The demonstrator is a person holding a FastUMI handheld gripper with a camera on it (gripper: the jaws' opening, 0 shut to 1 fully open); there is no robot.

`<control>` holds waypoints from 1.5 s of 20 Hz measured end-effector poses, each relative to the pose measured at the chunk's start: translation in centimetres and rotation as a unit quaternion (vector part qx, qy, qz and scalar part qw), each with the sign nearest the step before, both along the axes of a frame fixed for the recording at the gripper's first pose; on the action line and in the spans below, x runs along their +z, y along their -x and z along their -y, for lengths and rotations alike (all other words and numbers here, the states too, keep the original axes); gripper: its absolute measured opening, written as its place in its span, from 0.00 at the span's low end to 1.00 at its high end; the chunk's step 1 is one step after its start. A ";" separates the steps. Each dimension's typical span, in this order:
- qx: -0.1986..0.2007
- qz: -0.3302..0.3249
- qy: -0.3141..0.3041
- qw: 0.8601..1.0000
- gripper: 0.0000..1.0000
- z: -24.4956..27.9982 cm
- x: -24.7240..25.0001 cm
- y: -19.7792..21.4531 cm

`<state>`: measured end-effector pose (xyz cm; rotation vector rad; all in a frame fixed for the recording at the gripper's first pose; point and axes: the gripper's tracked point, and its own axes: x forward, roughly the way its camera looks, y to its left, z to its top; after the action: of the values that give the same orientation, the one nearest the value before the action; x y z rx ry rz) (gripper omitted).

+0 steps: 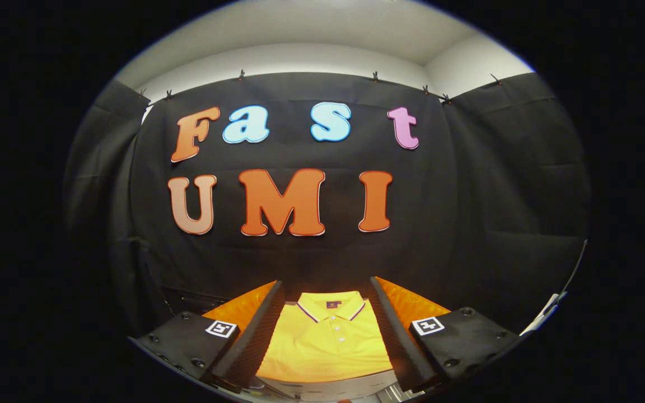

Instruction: Put the clothes into the washing machine and then close the washing machine lid.

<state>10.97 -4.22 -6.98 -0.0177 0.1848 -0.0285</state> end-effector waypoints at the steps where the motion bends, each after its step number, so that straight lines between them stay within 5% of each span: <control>1: 0.003 -0.011 0.000 1.000 0.98 0.3 -1.0 -1.0; 13: 0.004 -0.140 -0.017 0.990 0.98 4.4 -13.7 -11.0; 30: 0.016 -0.295 -0.018 0.955 0.99 4.9 -25.2 -12.6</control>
<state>23.53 -9.13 -32.15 0.0068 0.7845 0.0145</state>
